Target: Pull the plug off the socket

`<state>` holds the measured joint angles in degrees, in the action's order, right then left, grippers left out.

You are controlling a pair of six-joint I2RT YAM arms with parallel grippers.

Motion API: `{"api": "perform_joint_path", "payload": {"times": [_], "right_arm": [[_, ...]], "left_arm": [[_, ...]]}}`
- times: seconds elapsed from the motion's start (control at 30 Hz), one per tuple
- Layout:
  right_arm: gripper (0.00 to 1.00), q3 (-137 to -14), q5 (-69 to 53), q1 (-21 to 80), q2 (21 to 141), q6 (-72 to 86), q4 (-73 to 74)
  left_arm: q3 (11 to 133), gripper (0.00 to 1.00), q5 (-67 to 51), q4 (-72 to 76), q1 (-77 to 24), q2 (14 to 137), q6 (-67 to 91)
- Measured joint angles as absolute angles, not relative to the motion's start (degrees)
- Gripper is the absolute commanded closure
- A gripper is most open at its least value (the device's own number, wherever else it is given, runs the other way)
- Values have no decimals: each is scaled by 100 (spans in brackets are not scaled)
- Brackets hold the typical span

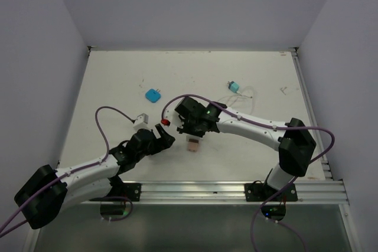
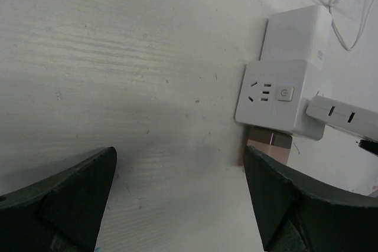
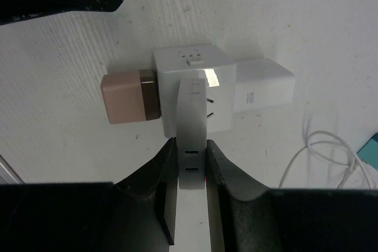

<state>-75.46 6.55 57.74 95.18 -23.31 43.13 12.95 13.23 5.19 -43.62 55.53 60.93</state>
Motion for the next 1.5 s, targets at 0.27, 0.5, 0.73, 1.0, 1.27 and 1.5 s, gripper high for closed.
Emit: {"api": "perform_joint_path", "payload": {"times": [0.27, 0.5, 0.73, 1.0, 1.27, 1.5], "right_arm": [[100, -7065, 642, 5725, 9159, -1981, 3795], [100, -6547, 499, 5607, 8761, -1557, 3269], [100, -6005, 349, 5483, 8429, -1044, 2495], [100, -5561, 69, 5264, 8123, -589, 1951], [100, -5640, -62, 5183, 8138, -462, 2110], [64, -5981, -56, 5190, 8412, -458, 2394]], "left_arm": [[1295, 3, 1017, 694, -4362, 5636, 6180], [1299, 3, 711, 1122, -4362, 5931, 6399], [1369, 3, 405, 1557, -4362, 6267, 6595], [1522, 3, 233, 2016, -4362, 6589, 6689], [1608, 3, 167, 2220, -4362, 6744, 6694], [1481, 4, 193, 2224, -4359, 6565, 6740]]}}
